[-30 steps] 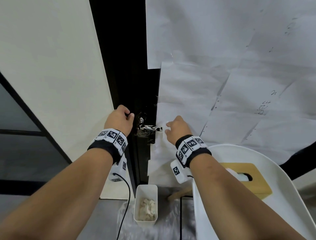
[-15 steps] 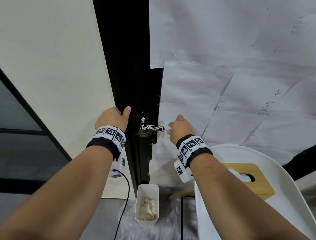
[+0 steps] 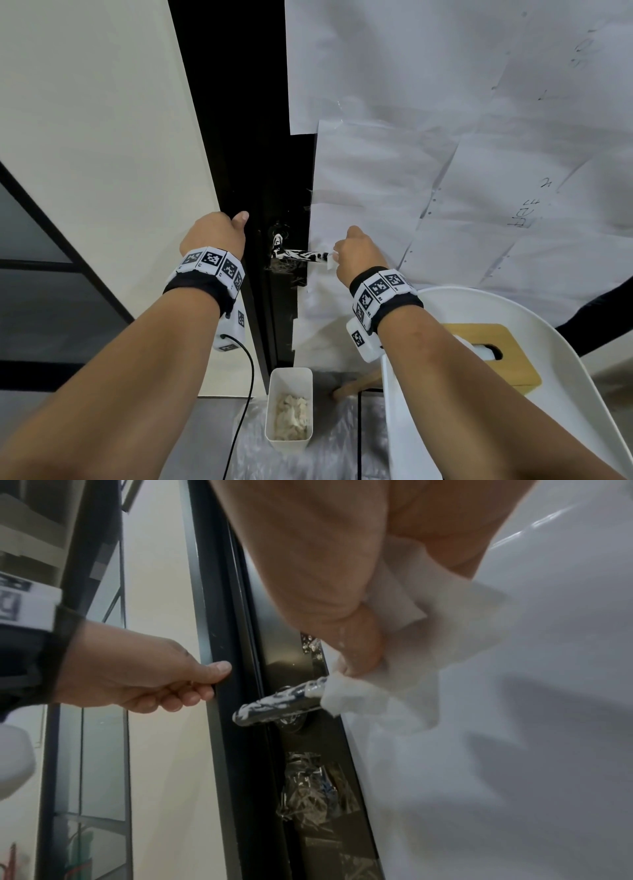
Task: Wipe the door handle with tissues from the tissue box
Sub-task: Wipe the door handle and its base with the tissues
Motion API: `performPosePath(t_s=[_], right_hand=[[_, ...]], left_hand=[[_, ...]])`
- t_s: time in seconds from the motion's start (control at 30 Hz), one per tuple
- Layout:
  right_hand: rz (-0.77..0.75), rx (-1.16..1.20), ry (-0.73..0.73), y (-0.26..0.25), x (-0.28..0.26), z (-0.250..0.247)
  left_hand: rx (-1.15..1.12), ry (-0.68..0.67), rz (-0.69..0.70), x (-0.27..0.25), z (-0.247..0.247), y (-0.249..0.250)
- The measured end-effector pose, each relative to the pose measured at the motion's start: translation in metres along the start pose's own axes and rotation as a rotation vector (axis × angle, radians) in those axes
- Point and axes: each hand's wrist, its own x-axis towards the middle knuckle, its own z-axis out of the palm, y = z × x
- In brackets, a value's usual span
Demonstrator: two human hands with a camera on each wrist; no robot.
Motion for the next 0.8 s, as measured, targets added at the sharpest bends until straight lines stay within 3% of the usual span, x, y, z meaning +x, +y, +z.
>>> performPosePath(t_s=[0.43, 0.8], right_hand=[[-0.032, -0.089, 0.041, 0.0, -0.0019, 0.0075], [-0.058, -0.102, -0.03, -0.0038, 0.0018, 0.0016]], left_hand=[[0.126, 0.065, 0.019, -0.0012, 0.0004, -0.0061], [0.173, 0.035, -0.009, 0.0055, 0.0026, -0.0018]])
